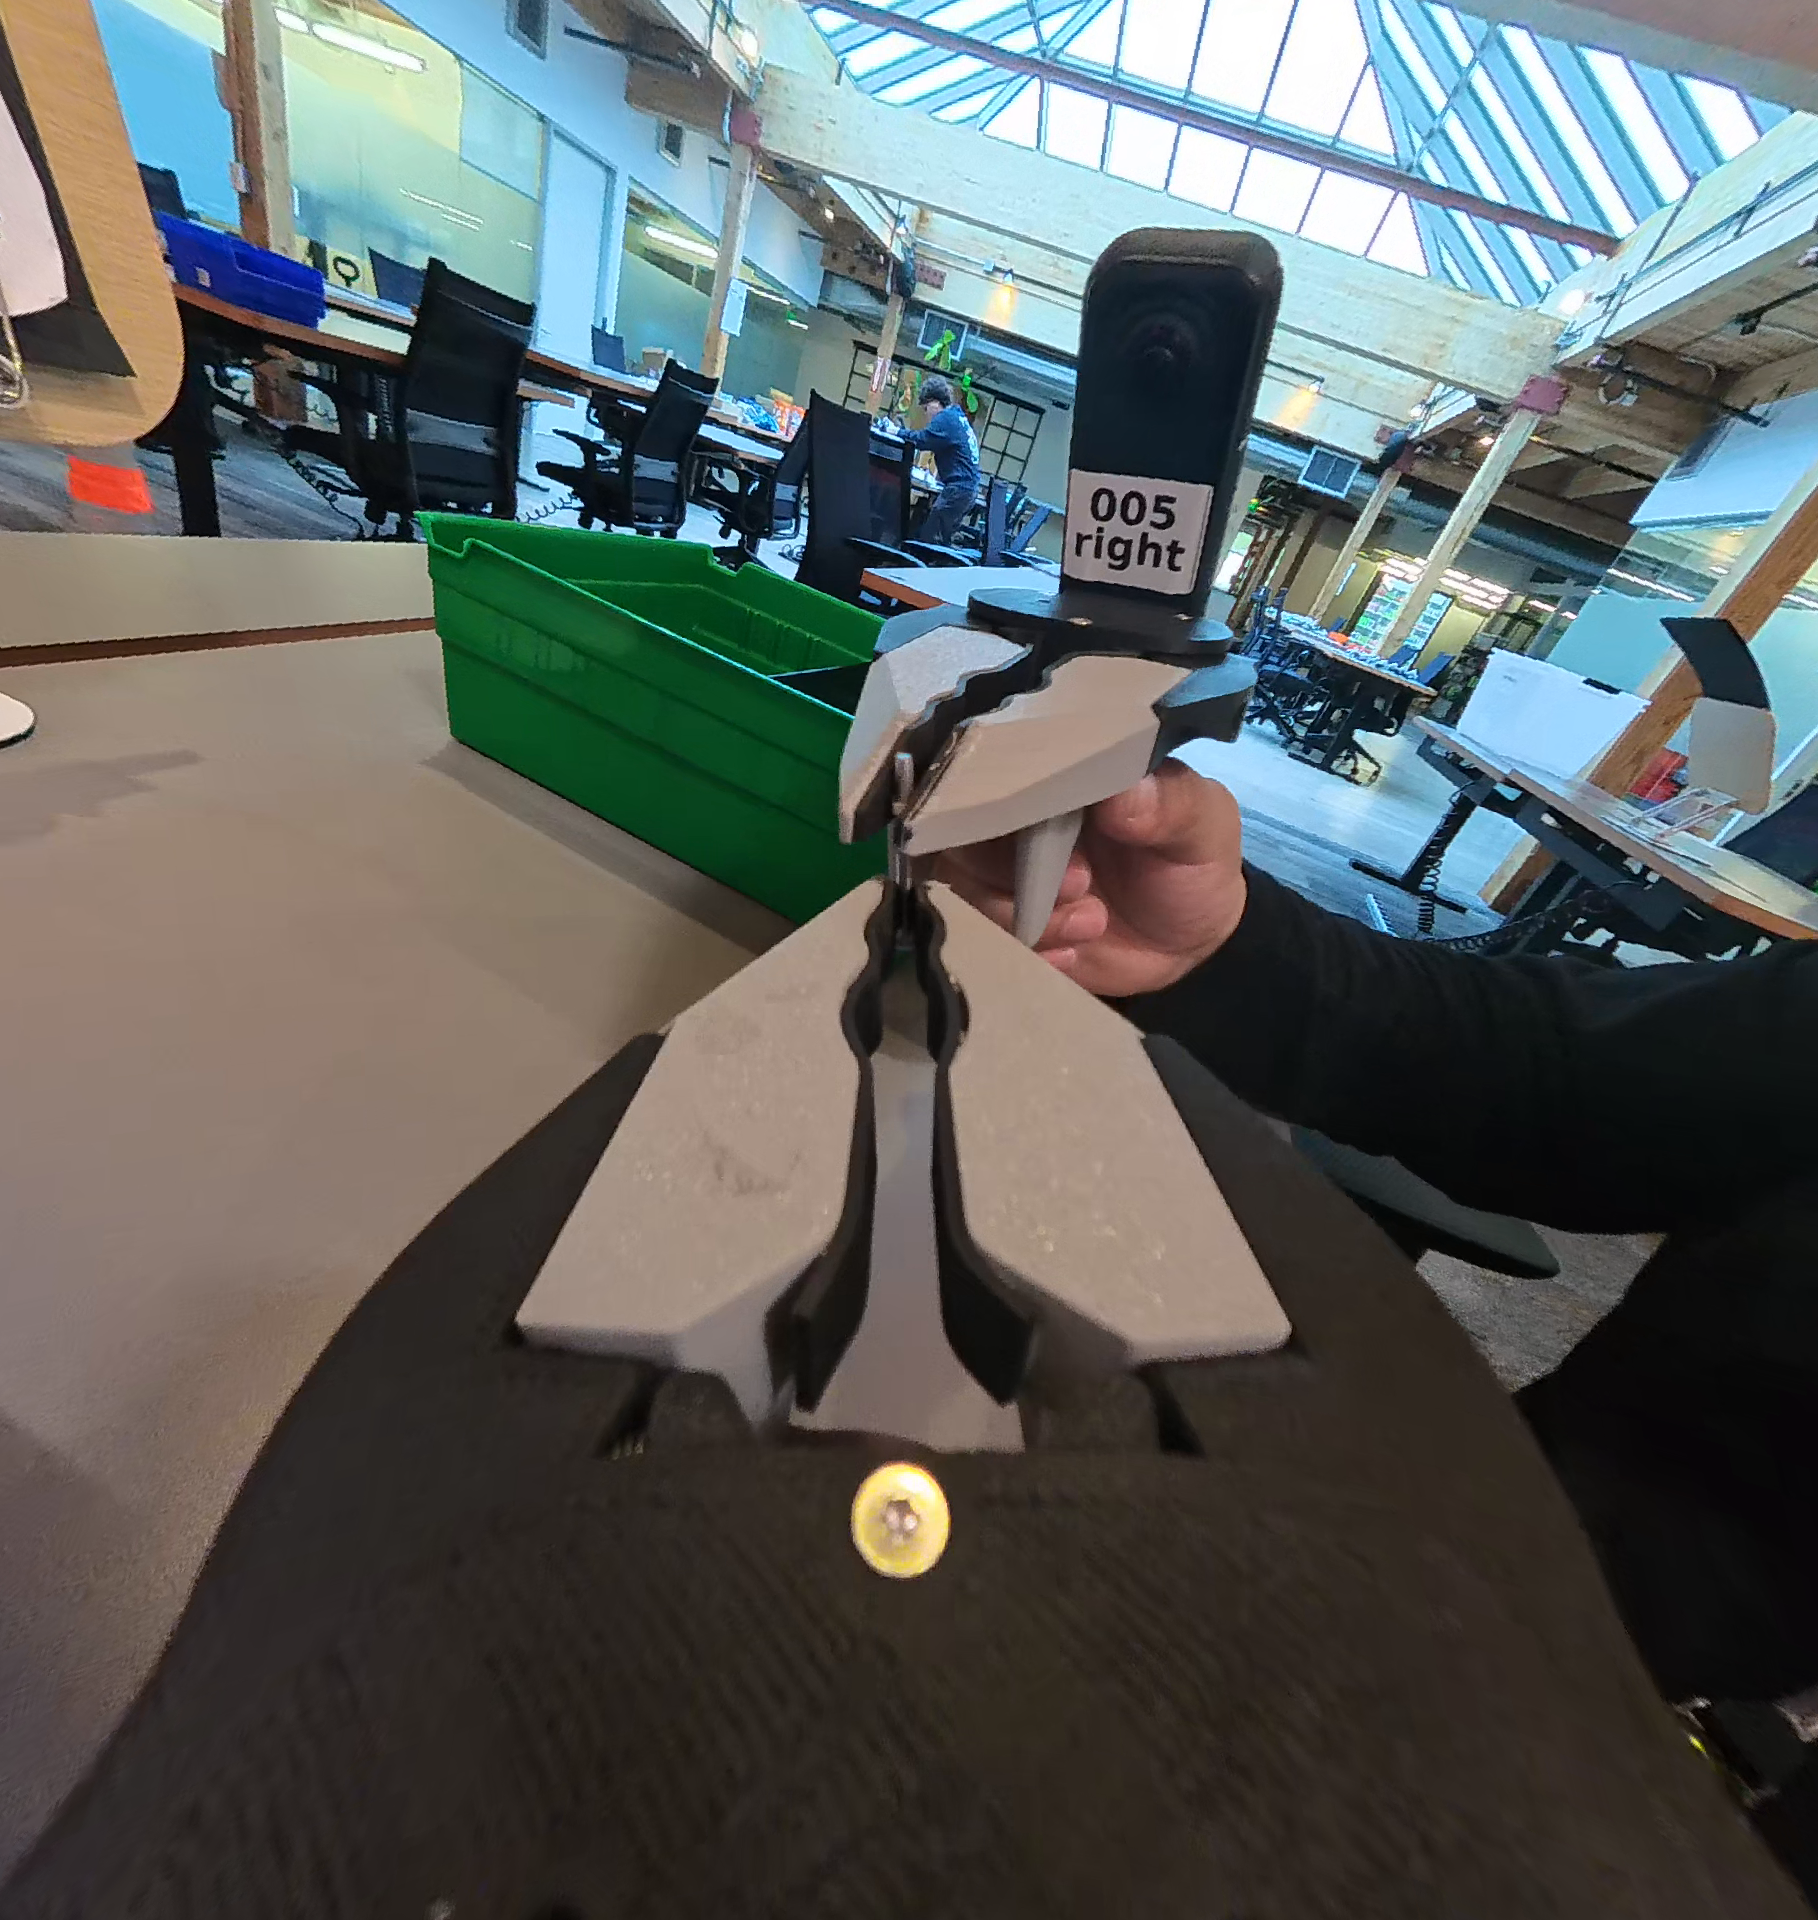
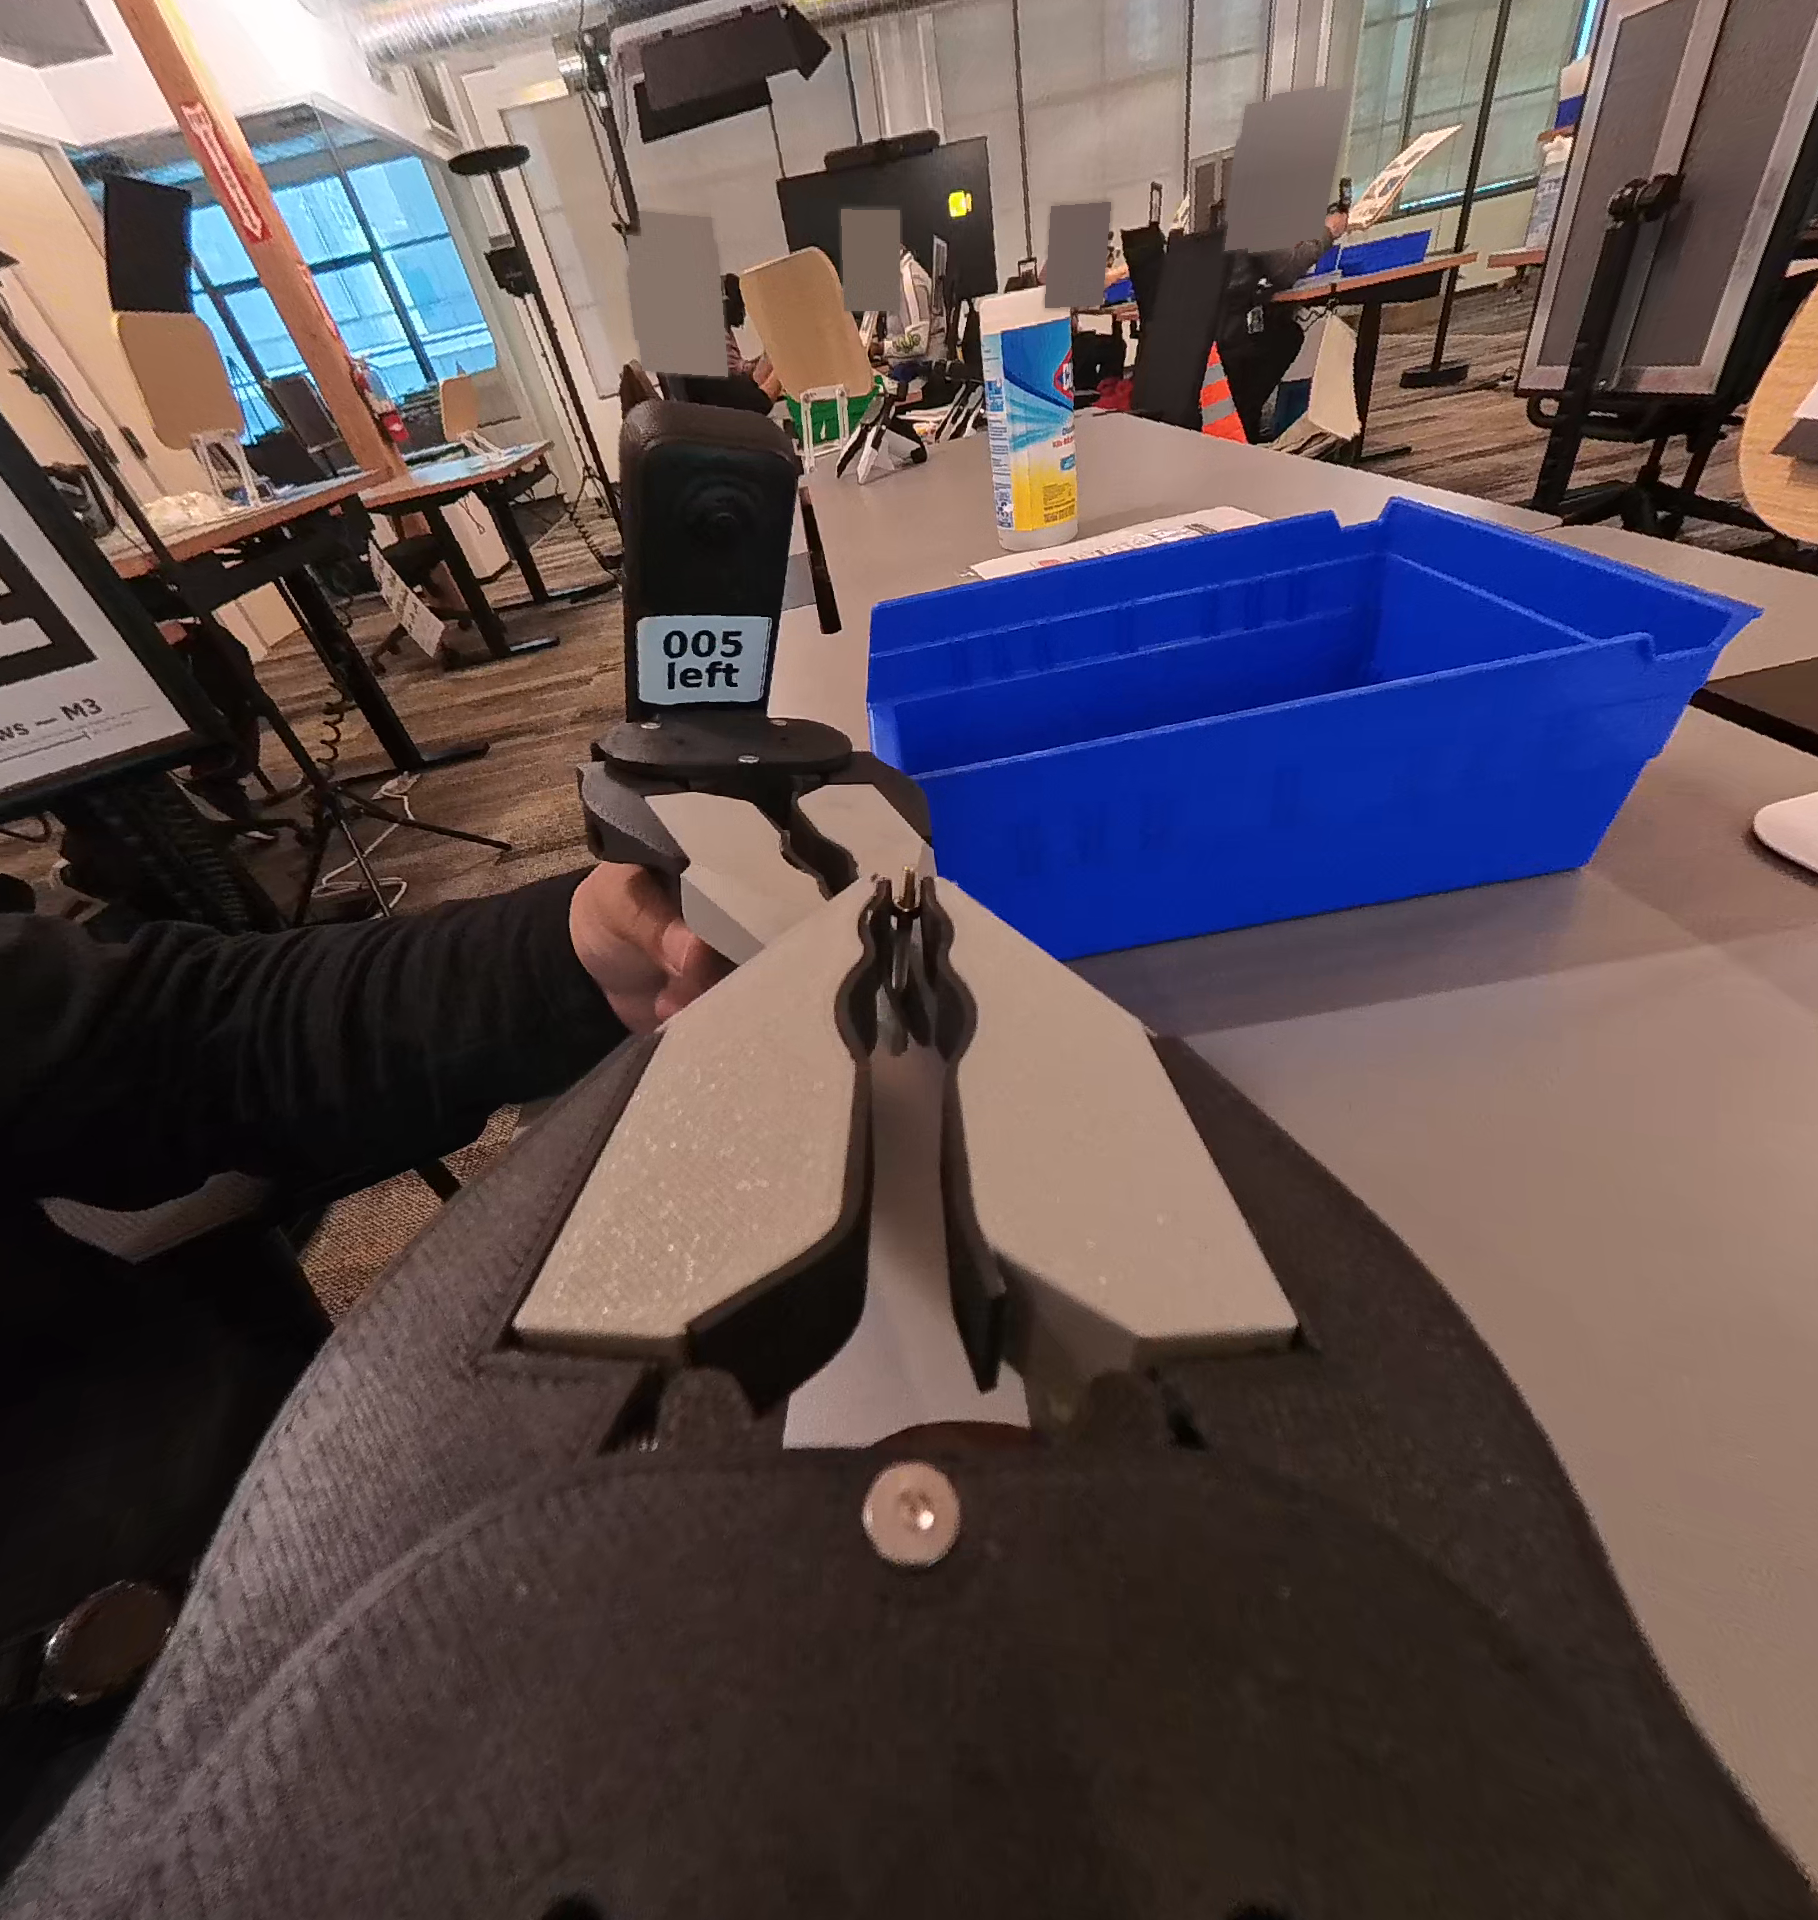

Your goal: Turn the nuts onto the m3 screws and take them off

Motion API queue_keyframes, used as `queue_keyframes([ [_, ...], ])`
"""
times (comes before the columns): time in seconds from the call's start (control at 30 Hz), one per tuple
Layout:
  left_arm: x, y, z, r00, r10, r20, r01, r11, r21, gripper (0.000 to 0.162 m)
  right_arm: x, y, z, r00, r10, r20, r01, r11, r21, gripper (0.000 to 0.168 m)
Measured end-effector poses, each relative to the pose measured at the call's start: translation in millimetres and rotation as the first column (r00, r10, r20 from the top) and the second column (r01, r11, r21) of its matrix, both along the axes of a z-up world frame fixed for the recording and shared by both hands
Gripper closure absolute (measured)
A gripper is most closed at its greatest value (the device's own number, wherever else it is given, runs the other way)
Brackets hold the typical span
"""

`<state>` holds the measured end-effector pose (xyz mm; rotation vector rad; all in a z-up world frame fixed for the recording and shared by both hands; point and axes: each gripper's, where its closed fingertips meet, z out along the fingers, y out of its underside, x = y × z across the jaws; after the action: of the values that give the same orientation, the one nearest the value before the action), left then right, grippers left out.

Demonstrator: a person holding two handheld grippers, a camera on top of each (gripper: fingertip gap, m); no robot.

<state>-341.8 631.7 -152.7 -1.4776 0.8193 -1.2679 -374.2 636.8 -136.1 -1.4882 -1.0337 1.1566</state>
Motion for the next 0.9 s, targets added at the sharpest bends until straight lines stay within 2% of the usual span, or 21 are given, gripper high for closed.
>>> queue_keyframes([
  [0.17, -0.4, 2.1, -2.2, 0.999, 0.029, -0.035, -0.028, 0.999, 0.035, 0.162, -0.4, 0.9, -1.5, 1.000, -0.004, 0.003, 0.004, 1.000, -0.007, 0.166],
  [0.33, -7.0, 12.0, -2.2, 0.995, 0.090, -0.032, -0.089, 0.996, 0.030, 0.162, 5.4, 10.3, 0.2, 0.998, -0.063, 0.001, 0.063, 0.998, 0.009, 0.152],
  [0.5, -13.4, 19.2, -1.5, 0.990, 0.137, -0.027, -0.136, 0.990, 0.028, 0.162, 3.7, 9.2, -2.5, 0.998, -0.061, 0.015, 0.061, 0.998, 0.027, 0.149],
  [0.77, 0.4, 7.3, -11.4, 0.986, 0.105, -0.133, -0.089, 0.989, 0.118, 0.162, -4.1, 2.3, -5.3, 1.000, -0.021, 0.008, 0.021, 1.000, 0.014, 0.149],
  [0.9, 4.8, 7.4, -17.4, 0.973, 0.133, -0.188, -0.103, 0.982, 0.161, 0.162, -4.5, 3.7, -8.9, 0.999, -0.028, 0.030, 0.027, 1.000, 0.014, 0.150],
])
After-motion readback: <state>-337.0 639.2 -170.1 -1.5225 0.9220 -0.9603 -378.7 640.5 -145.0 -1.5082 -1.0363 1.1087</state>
